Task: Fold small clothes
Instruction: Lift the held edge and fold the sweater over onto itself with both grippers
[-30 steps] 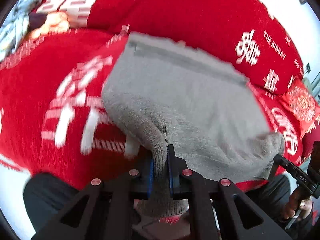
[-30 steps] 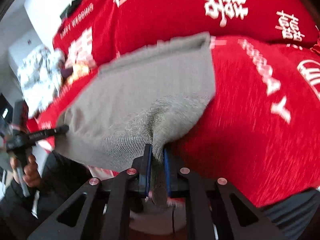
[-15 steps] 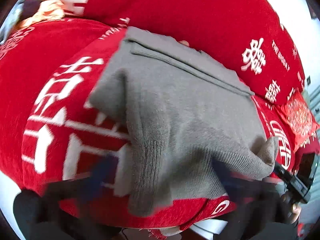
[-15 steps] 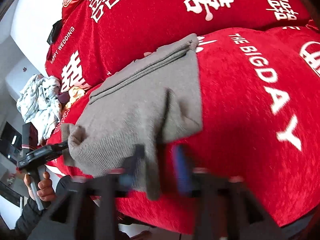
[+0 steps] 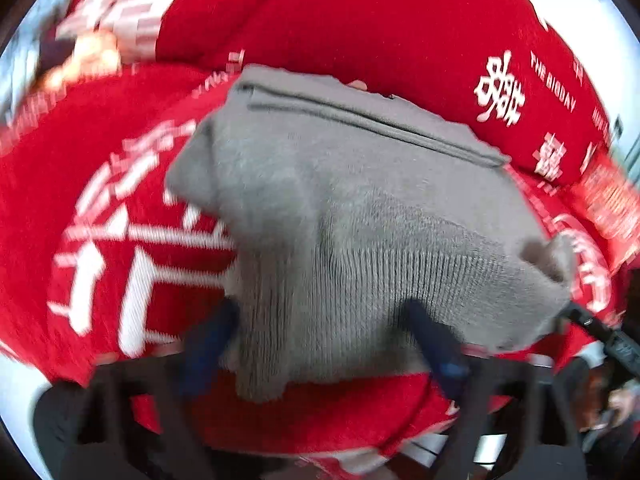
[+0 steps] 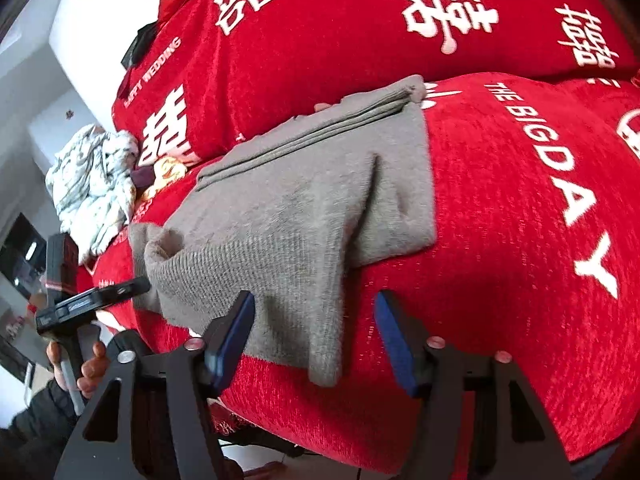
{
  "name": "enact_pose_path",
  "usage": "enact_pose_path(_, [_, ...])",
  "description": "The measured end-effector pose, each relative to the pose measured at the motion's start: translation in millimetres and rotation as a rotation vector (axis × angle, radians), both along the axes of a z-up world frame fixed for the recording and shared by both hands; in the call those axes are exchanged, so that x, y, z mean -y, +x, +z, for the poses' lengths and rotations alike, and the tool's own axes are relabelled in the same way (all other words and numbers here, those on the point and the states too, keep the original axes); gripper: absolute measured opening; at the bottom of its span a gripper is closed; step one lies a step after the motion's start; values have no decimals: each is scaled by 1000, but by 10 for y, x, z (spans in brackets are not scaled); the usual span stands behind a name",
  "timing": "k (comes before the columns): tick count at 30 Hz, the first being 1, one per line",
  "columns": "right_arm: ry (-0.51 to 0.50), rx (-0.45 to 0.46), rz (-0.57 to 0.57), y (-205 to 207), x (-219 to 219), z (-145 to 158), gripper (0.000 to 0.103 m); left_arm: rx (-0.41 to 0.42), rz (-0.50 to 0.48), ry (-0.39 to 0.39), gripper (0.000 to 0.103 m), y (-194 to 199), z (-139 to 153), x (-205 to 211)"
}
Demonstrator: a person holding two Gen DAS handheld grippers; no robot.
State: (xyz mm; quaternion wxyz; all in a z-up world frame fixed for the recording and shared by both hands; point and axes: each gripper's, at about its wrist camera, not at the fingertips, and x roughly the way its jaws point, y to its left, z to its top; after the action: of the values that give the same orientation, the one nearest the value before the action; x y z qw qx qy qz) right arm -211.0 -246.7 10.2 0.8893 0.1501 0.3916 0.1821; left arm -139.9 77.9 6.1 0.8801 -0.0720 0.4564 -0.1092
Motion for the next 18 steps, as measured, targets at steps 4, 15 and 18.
enact_pose_path(4, [-55, -21, 42, 1, -101, -5, 8, -23, -47, -33, 10, -25, 76, 23])
enact_pose_path(15, [156, 184, 58, -300, 69, 848, 7, 206, 39, -62, 10, -405, 1024, -133])
enact_pose_path(18, [217, 224, 15, -255, 151, 1057, 7, 220, 67, -80, 10, -264, 1174, -178])
